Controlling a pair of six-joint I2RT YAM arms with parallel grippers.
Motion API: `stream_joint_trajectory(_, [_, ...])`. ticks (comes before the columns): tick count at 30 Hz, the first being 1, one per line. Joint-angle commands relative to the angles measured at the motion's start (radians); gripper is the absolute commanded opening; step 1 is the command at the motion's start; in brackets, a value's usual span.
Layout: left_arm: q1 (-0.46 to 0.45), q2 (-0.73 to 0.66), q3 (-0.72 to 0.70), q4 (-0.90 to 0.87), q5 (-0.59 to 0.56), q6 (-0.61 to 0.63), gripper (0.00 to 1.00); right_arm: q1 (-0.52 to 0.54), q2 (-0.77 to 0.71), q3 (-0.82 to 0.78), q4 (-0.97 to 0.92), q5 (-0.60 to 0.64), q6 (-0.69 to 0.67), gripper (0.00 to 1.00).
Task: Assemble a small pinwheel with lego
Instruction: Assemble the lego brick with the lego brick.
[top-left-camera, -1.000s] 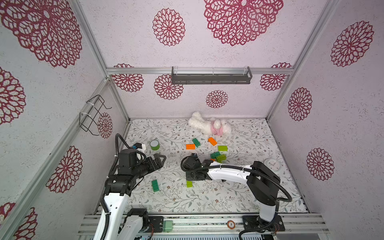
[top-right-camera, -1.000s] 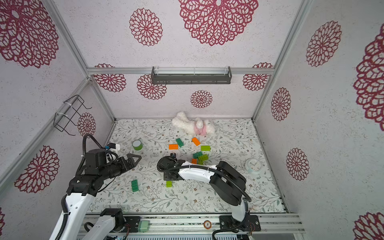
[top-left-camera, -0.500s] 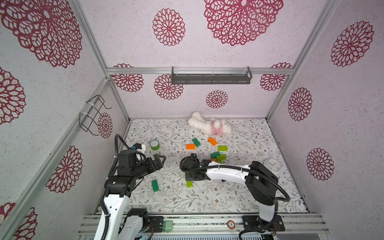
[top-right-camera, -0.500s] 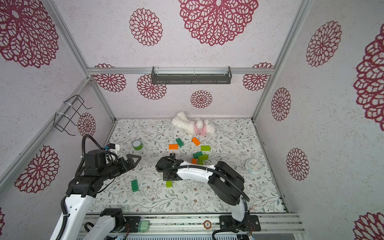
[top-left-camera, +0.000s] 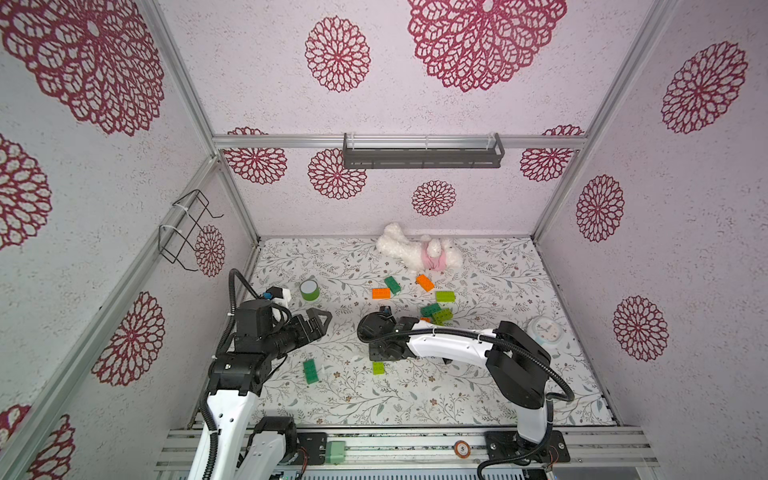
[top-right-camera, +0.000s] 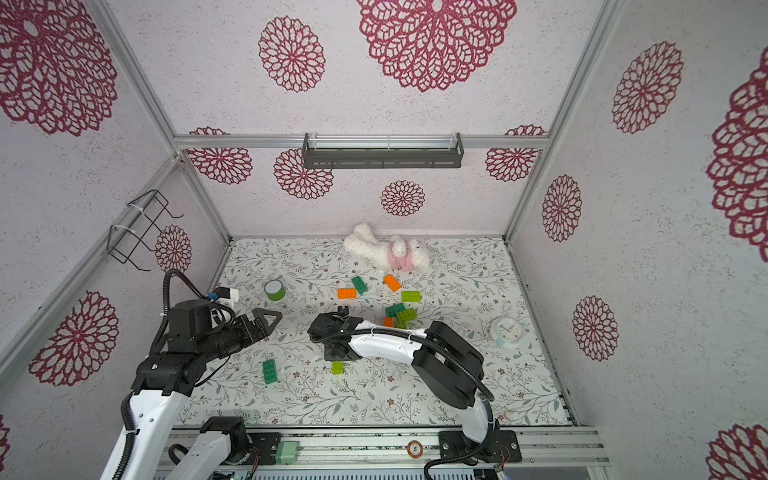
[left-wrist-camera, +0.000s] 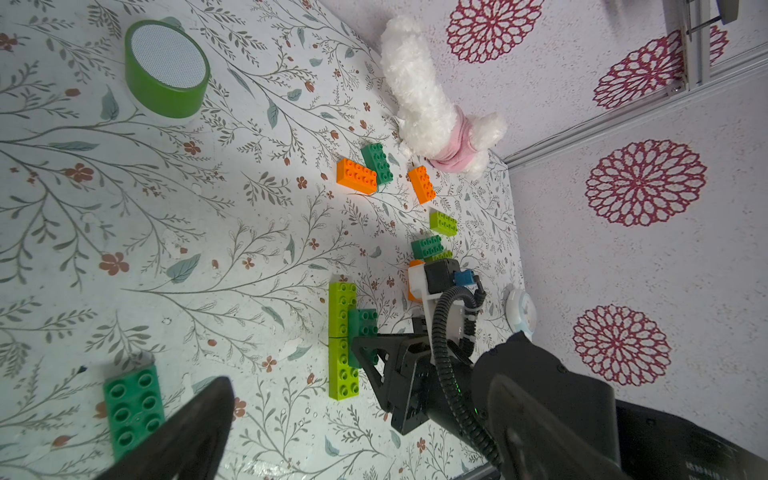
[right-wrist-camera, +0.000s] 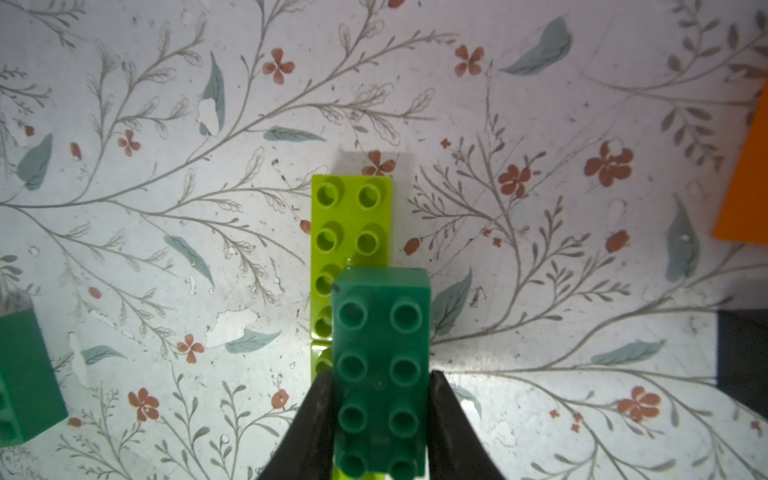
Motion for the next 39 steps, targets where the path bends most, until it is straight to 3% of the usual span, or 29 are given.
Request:
stream_joint_trajectory(1, [0.007,-0.012,-0.004,0.018,-0.006,0.009,0.97,0.006,0.101,-0.030,-0.126,-0.033,-0.019,0.16])
stream_joint_trajectory(22, [0.009,-0.026,-0.003,0.011,-0.029,0.008,0.97,-0.013,0.077,0.025,-0.171,0.083,-0.098,0.17])
stream_joint_trajectory(39, [0.010,-0.022,-0.004,0.013,-0.037,0.003,0.97,-0.027,0.103,-0.050,-0.185,0.004,-0.163,0.16])
